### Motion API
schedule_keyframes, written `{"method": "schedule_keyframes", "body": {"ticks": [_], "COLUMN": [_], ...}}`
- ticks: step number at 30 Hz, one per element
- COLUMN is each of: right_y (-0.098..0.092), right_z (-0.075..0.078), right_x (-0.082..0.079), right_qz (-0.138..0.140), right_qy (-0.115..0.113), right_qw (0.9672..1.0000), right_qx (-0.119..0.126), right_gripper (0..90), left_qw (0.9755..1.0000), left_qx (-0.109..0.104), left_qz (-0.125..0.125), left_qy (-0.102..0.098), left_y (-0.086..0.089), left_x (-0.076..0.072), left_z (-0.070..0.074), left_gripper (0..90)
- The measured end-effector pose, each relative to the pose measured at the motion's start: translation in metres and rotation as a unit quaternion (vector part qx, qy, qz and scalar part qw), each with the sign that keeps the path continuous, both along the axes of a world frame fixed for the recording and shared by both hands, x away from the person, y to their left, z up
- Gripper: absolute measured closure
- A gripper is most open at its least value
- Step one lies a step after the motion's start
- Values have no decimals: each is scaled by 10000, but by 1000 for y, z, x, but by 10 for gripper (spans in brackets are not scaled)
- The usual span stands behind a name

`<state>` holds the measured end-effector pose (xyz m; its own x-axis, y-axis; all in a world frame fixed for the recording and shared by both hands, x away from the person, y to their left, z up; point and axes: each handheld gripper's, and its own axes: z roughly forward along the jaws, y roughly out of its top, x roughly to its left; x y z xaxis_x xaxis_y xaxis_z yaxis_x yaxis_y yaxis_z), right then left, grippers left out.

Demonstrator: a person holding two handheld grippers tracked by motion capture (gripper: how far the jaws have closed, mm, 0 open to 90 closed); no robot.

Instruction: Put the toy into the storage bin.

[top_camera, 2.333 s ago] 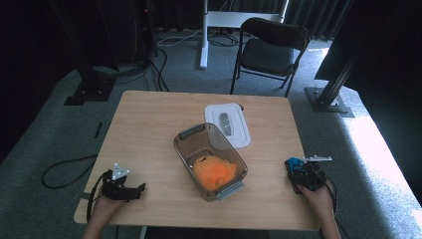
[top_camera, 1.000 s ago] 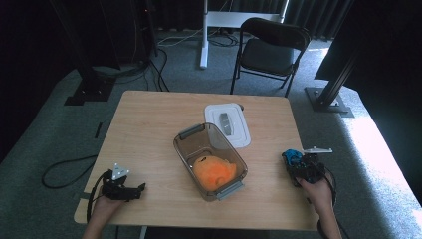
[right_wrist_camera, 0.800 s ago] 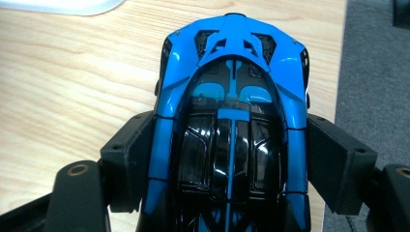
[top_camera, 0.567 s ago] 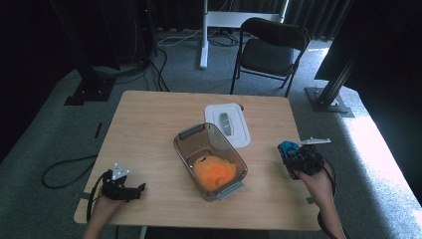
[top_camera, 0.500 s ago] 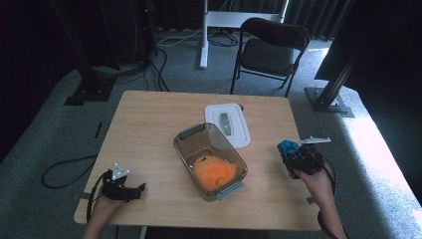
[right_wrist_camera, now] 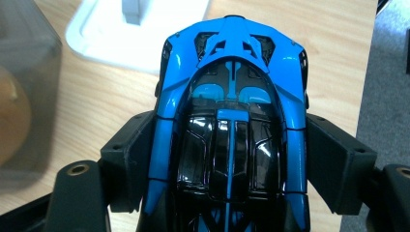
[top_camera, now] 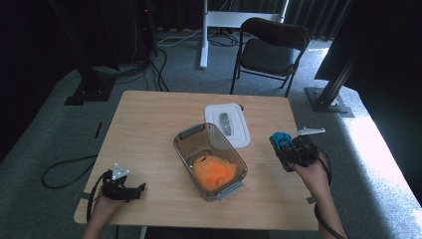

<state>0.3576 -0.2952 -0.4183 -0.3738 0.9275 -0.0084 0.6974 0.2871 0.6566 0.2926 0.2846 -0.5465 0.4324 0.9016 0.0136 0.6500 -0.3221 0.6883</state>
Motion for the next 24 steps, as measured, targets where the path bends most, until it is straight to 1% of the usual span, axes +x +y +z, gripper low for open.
{"method": "schedule_keyframes", "body": {"ticks": [12, 19, 24], "right_y": [34, 53, 67], "right_z": [22, 33, 39], "right_x": [7, 7, 9], "right_qz": [369, 628, 765], "right_qy": [-38, -76, -111], "right_qw": [9993, 9980, 9970], "right_qx": [-26, -91, -97], "right_gripper": [253, 253, 253], "left_qw": [10000, 10000, 10000], "left_qx": [-2, 1, 7], "left_qz": [1, -1, -5], "left_qy": [-1, 0, -3], "left_y": [0, 0, 0], "left_x": [0, 0, 0], "left_z": [0, 0, 0], "left_gripper": [22, 22, 22]}}
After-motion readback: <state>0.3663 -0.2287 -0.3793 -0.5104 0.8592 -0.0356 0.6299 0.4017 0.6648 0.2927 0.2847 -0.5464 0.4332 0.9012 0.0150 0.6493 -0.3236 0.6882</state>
